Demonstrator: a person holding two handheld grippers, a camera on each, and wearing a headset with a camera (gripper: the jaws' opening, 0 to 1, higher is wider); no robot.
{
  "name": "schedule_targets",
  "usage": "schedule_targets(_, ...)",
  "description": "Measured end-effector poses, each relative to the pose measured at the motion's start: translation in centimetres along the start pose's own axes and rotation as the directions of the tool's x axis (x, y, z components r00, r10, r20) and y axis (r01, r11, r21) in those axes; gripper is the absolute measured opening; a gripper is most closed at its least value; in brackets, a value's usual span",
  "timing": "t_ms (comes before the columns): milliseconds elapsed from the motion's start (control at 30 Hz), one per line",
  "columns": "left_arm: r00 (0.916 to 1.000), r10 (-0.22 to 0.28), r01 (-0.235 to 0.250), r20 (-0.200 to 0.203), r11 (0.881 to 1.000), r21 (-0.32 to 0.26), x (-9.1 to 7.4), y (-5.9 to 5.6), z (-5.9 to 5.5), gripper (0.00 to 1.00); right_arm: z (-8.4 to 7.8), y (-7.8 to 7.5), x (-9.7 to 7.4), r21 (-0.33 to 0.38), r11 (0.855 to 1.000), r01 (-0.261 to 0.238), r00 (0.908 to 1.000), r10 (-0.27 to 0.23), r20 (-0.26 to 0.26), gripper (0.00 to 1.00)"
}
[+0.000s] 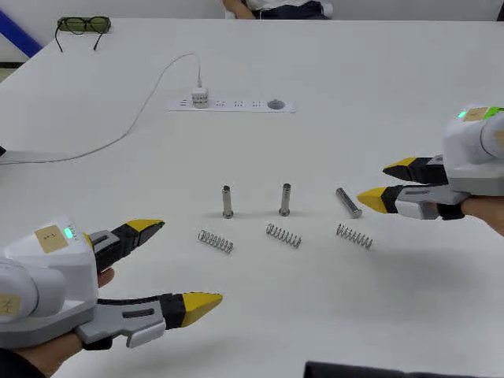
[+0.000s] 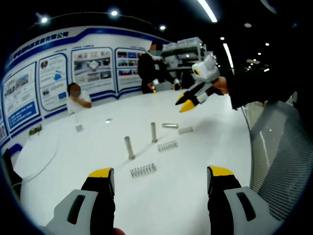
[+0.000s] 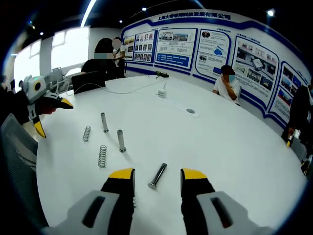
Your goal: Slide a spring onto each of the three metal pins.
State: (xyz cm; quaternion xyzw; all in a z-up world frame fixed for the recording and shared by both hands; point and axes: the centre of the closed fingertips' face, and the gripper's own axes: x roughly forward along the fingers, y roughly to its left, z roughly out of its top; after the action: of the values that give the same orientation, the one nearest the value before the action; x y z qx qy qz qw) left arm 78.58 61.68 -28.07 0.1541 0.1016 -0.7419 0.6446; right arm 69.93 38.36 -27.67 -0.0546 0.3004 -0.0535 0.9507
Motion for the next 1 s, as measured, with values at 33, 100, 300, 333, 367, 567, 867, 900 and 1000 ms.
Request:
schedule_targets(33, 1.0000, 0.001, -0.001, 0.000, 1.000, 0.000, 0.0, 0.0, 0.0, 0.79, 0.0, -0.1, 0.3, 0.002, 1.000, 0.005, 1.0000, -0.005, -0.008, 0.38)
schedule_targets(100, 1.0000, 0.001, -0.001, 0.001, 1.000, -0.002, 0.0, 0.0, 0.0, 0.78, -0.1, -0.3, 0.9, 0.013, 1.000, 0.010, 0.9997, -0.010, -0.021, 0.37)
schedule_targets(300, 1.0000, -0.004, 0.004, 0.000, 1.000, -0.004, 0.1, -0.1, -0.2, 0.78, -0.2, -0.8, 2.3, 0.043, 0.999, 0.028, 0.9984, -0.026, -0.050, 0.32)
schedule_targets(333, 1.0000, -0.004, 0.004, 0.000, 1.000, -0.005, 0.1, -0.1, -0.2, 0.78, -0.2, -0.9, 2.5, 0.049, 0.998, 0.031, 0.9981, -0.029, -0.055, 0.32)
schedule_targets(367, 1.0000, -0.004, 0.004, 0.000, 1.000, -0.005, 0.2, -0.1, -0.2, 0.78, -0.3, -1.0, 2.8, 0.055, 0.998, 0.039, 0.9974, -0.035, -0.062, 0.31)
schedule_targets(567, 1.0000, -0.004, 0.004, 0.000, 1.000, -0.011, 0.1, -0.1, -0.4, 0.78, -0.5, -1.4, 3.9, 0.085, 0.994, 0.062, 0.9945, -0.054, -0.090, 0.27)
schedule_targets(867, 1.0000, -0.006, 0.006, -0.001, 1.000, -0.019, 0.2, -0.1, -0.6, 0.78, -1.5, -1.6, 5.5, 0.132, 0.985, 0.110, 0.9851, -0.091, -0.146, 0.23)
schedule_targets(900, 1.0000, -0.005, 0.005, -0.001, 1.000, -0.020, 0.2, -0.1, -0.6, 0.78, -1.7, -1.6, 5.7, 0.135, 0.984, 0.114, 0.9841, -0.094, -0.151, 0.22)
schedule_targets(1000, 1.0000, -0.006, 0.006, -0.001, 1.000, -0.022, 0.2, -0.1, -0.7, 0.78, -2.3, -1.6, 6.0, 0.150, 0.981, 0.123, 0.9802, -0.097, -0.173, 0.20)
